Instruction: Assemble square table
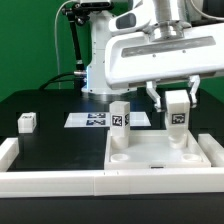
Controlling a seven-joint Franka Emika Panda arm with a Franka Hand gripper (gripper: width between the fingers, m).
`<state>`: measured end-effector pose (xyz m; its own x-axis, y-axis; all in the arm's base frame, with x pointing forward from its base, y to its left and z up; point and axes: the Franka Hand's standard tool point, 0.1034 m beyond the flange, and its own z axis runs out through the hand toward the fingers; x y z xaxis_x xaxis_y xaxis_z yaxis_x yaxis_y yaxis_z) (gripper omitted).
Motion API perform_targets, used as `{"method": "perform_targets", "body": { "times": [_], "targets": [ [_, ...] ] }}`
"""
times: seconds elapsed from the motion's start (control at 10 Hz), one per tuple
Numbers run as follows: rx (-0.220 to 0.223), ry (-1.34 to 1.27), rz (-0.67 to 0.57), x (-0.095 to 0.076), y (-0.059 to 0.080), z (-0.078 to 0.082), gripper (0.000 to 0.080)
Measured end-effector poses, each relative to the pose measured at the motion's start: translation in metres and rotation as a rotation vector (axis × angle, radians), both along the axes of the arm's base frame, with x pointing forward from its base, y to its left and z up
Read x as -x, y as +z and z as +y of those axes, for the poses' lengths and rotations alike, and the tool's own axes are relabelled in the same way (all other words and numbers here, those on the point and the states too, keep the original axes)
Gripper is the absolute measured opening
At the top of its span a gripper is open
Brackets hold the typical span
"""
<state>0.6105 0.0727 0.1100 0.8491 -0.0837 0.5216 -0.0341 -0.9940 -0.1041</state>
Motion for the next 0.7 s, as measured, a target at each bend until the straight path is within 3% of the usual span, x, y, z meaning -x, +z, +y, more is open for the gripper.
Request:
{"method": "perform_targets", "body": {
  "times": [0.2,0.3,0.4,0.7],
  "targets": [
    [-0.027,-0.014,-0.004,-0.003,0.001,0.012,0.0290],
    [-0.006,-0.031,-0.108,-0.009,0.004,0.013,0.0290],
    [-0.015,-0.019,-0.080,-0.002,-0.012,0.023,0.0290],
    [-0.026,-0.009,-0.037,0.000,-0.020,0.027,0.0290]
  ]
}}
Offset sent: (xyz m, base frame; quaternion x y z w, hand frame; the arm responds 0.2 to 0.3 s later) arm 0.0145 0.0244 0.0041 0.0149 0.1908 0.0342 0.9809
